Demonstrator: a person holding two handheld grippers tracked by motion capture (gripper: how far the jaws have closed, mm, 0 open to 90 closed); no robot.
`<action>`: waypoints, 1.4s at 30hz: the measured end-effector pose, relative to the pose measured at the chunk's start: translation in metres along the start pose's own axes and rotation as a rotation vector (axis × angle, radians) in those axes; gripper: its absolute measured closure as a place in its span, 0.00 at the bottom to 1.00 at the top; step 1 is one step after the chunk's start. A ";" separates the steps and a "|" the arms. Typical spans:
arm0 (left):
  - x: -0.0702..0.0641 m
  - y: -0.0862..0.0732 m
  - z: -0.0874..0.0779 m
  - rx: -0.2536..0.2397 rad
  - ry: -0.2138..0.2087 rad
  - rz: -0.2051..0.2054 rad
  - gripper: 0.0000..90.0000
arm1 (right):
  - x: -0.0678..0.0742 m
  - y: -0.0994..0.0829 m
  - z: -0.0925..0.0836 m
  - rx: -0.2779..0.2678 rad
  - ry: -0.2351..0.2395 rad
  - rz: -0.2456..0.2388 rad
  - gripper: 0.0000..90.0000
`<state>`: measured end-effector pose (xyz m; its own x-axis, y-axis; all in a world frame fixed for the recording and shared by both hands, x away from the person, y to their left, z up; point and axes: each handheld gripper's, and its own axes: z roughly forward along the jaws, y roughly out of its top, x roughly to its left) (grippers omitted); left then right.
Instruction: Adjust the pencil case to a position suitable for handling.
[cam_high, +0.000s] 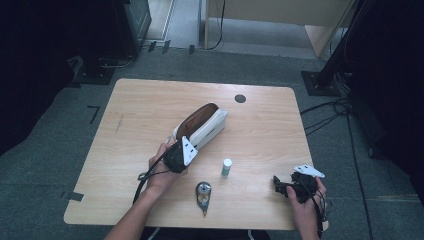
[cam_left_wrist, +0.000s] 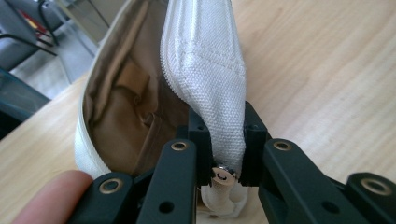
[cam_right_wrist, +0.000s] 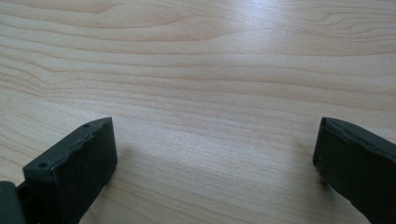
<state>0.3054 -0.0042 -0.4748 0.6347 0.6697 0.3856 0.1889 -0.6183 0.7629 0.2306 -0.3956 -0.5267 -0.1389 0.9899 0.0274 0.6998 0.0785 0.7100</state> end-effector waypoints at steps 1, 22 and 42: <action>-0.001 -0.001 0.000 0.002 -0.008 -0.005 0.89 | 0.000 0.000 0.000 0.000 0.000 0.000 0.00; 0.030 -0.006 -0.033 -0.084 -0.051 -0.297 0.27 | 0.000 0.000 0.000 0.002 0.000 0.000 0.00; 0.074 -0.088 -0.038 0.173 -0.034 -0.519 0.33 | 0.000 0.000 0.000 0.002 0.000 0.000 0.00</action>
<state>0.3073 0.1150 -0.4936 0.4487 0.8929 -0.0378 0.6020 -0.2707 0.7512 0.2305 -0.3955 -0.5266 -0.1384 0.9900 0.0274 0.7011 0.0784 0.7087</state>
